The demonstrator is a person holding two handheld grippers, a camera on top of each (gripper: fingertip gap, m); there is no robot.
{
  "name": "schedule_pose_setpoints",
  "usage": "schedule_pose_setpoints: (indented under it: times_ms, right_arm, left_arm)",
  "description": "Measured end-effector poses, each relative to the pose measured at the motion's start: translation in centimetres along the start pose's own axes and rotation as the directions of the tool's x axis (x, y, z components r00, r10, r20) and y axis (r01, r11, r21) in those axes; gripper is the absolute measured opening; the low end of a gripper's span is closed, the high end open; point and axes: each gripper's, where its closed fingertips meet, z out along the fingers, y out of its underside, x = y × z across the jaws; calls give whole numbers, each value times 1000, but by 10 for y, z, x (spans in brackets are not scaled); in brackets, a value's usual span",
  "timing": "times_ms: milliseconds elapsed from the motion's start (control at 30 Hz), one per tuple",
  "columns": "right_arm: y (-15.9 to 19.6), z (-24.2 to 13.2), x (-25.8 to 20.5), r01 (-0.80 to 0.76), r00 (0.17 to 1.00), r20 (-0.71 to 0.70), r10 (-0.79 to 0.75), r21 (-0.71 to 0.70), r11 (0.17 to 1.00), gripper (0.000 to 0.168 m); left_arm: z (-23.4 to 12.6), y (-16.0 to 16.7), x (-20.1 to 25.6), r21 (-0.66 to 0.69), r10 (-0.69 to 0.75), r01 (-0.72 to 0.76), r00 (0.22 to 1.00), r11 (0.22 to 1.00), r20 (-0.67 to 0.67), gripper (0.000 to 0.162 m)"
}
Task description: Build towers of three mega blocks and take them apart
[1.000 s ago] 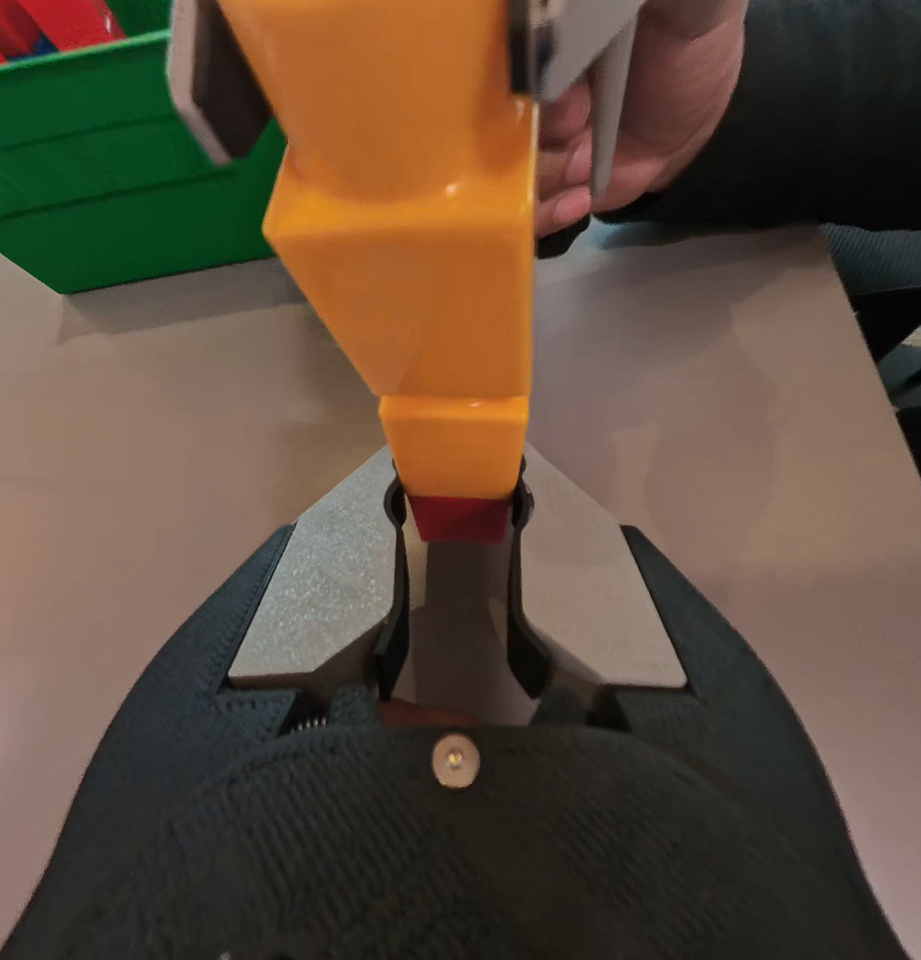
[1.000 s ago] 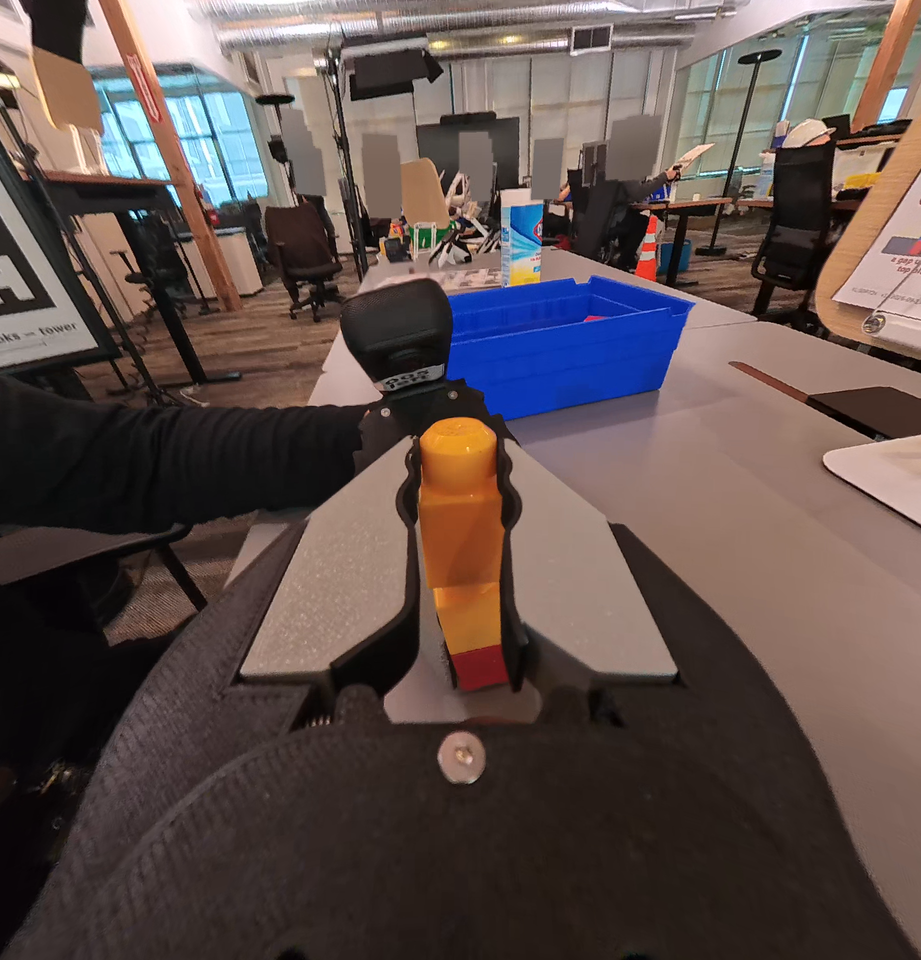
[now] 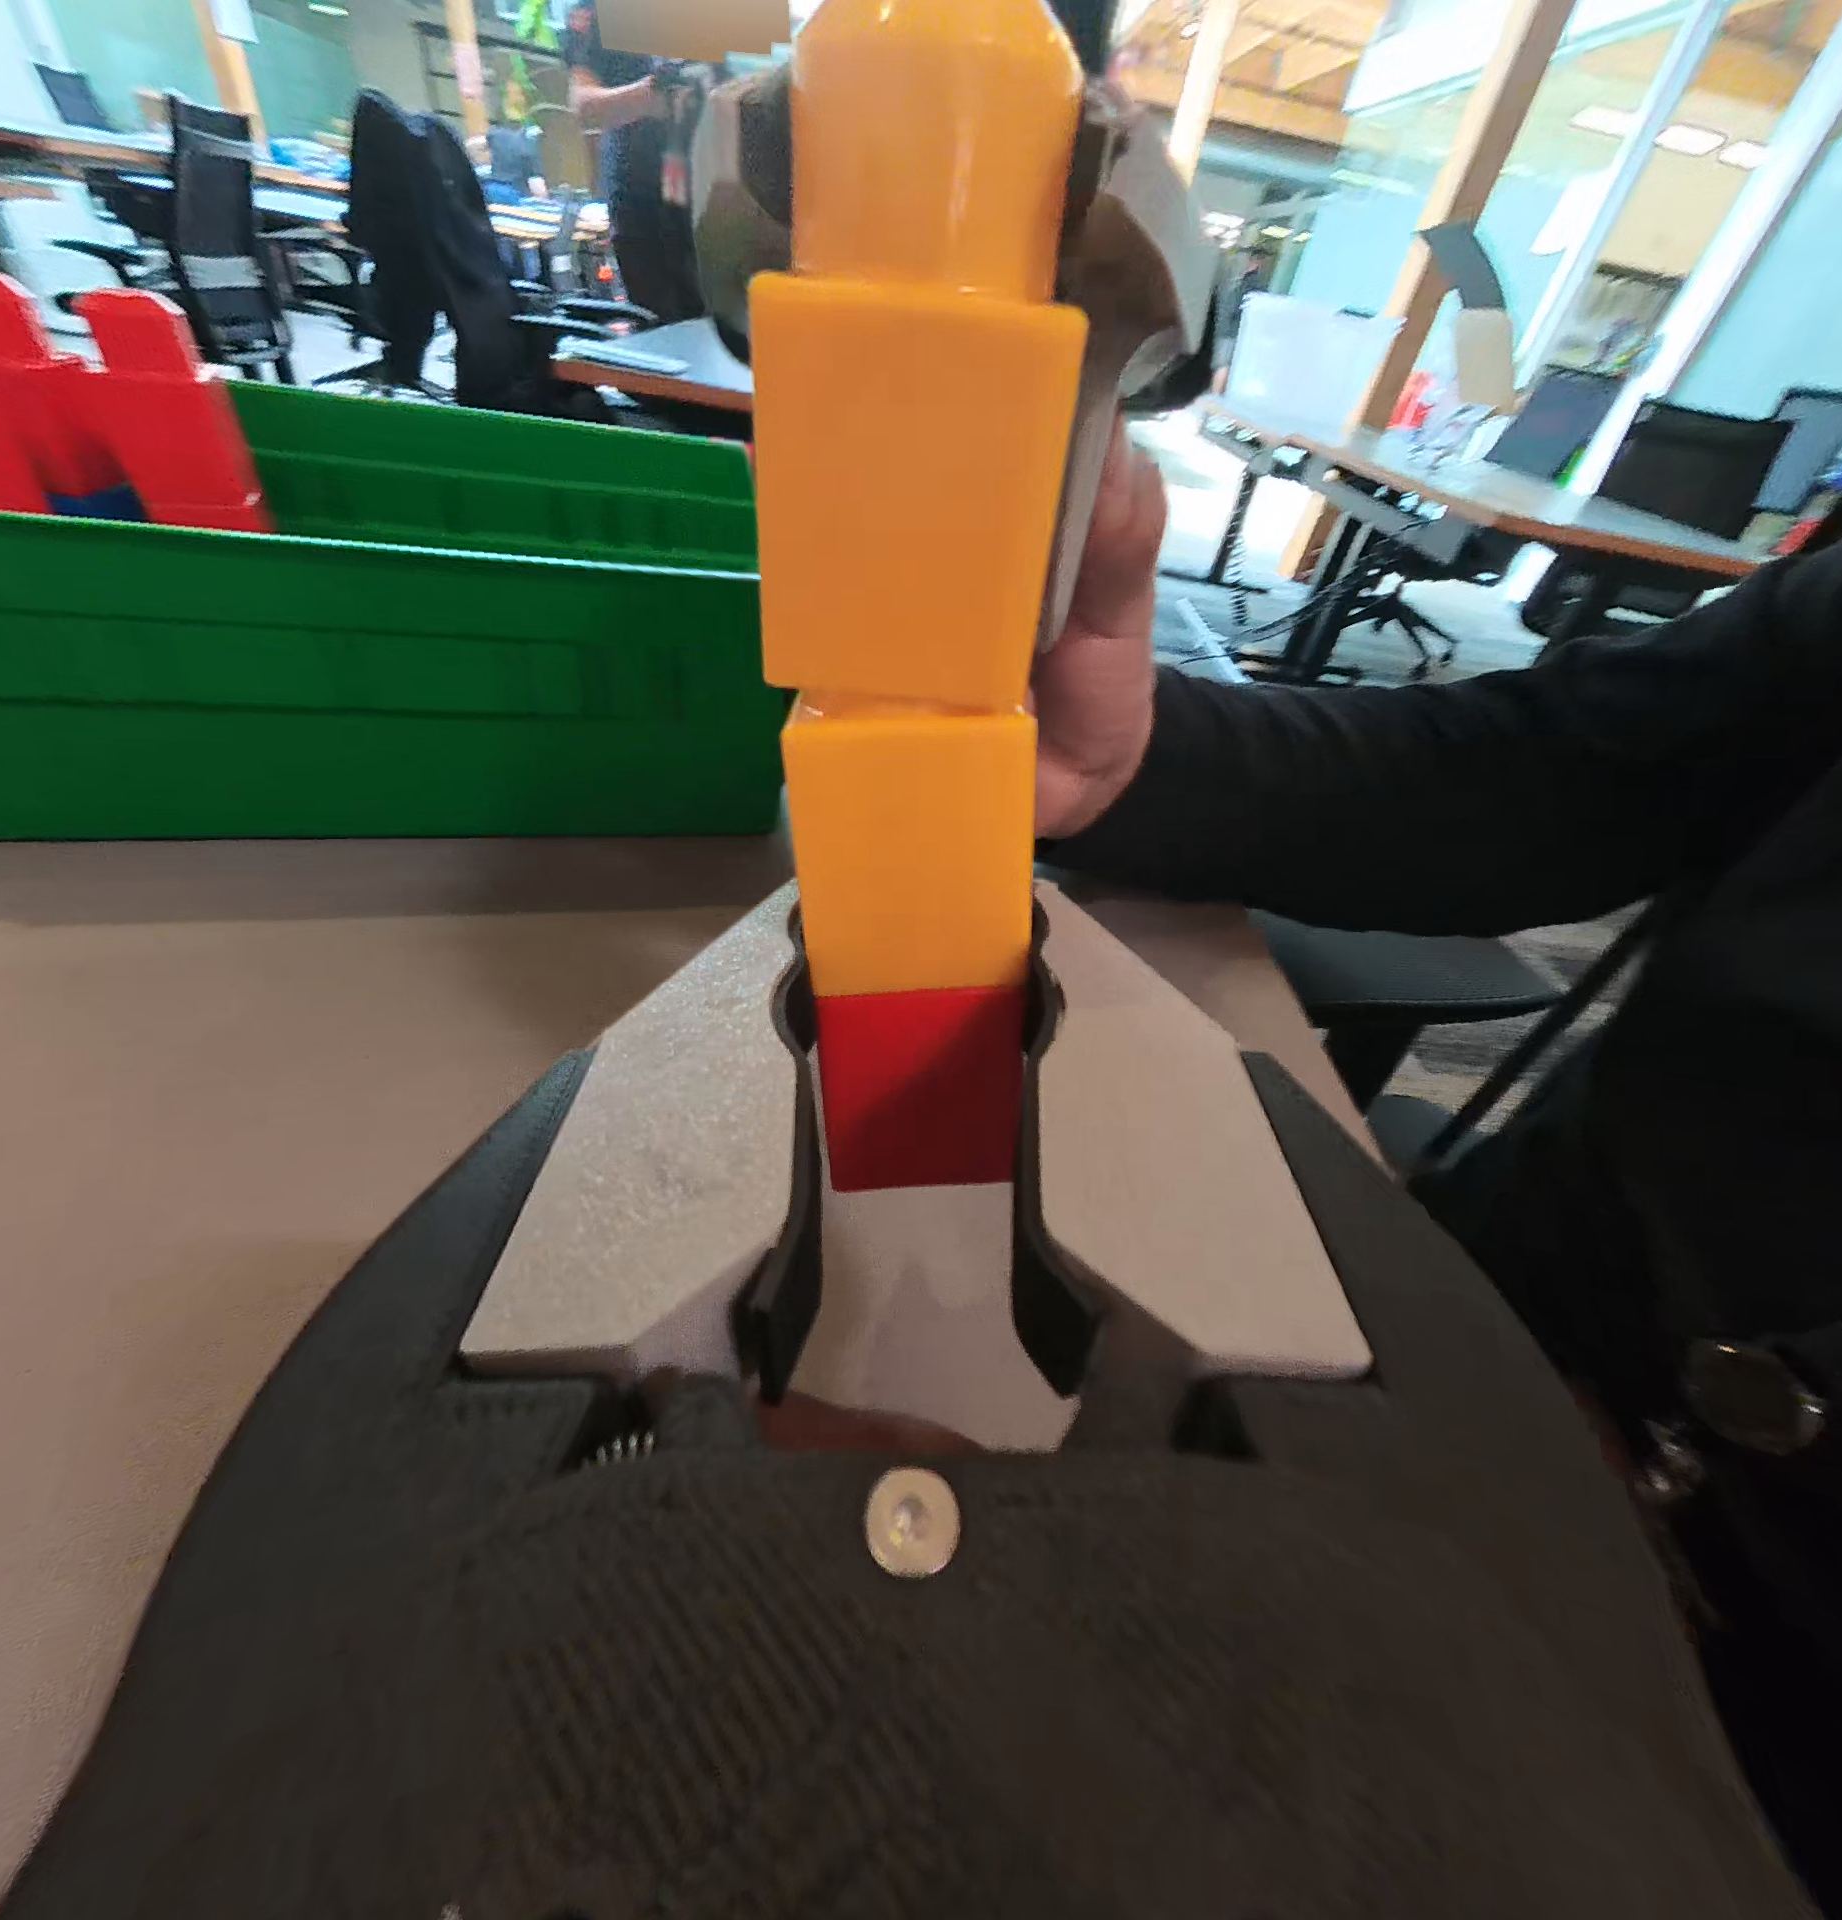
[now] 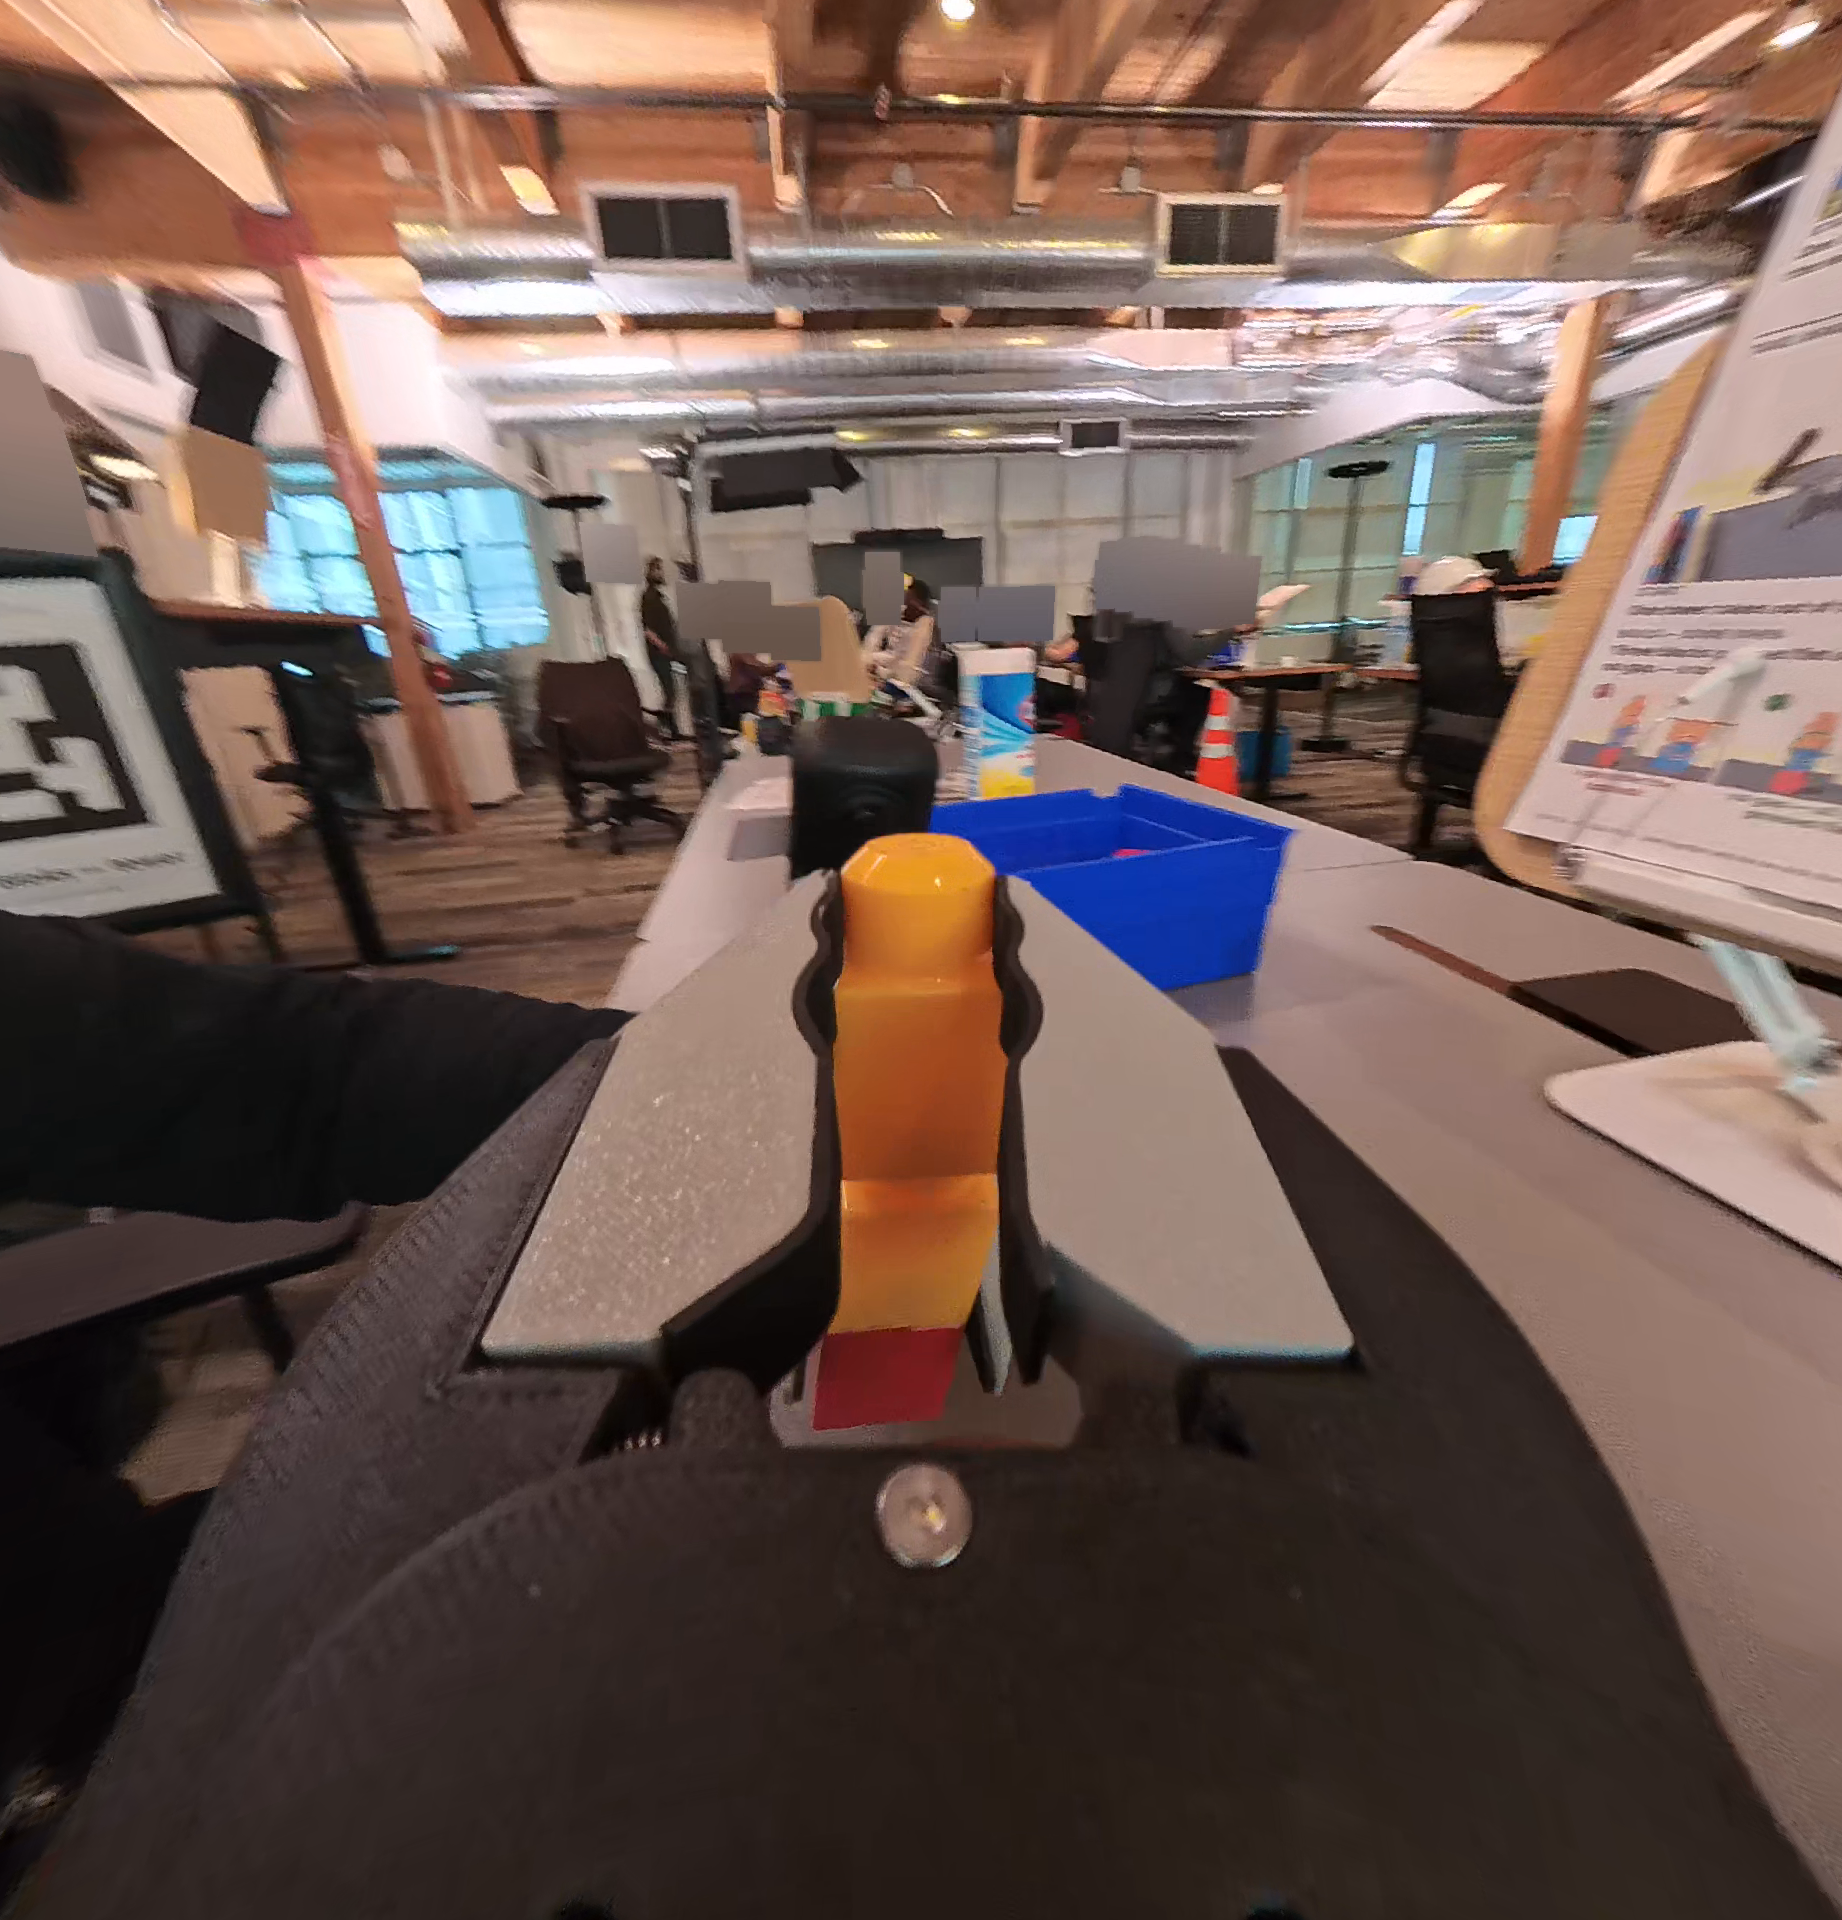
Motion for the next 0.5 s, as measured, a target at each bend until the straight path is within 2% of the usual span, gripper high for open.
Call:
schedule_pose_setpoints:
  times_ms: [100, 200, 300, 500]
  right_arm:
    - [-7, -1, -14, -94, 987, 131, 88, 43, 995, 26]
    - [-12, -3, -19, -196, 961, 214, 175, 78, 978, 26]
    - [-13, -3, -13, -193, 969, 174, 174, 95, 977, 26]
    - [-16, -5, -2, -48, 999, 13, 47, 106, 993, 26]
  left_arm:
    - [2, -5, 16, 30, 8, -6, 997, 1000, -76, 36]
    - [4, -9, 22, 48, 40, -37, 996, 998, -73, 36]
    - [3, -11, 15, 63, 46, -44, 999, 997, -30, 36]
    - [3, -20, 3, 108, 50, -58, 996, 992, 75, 36]
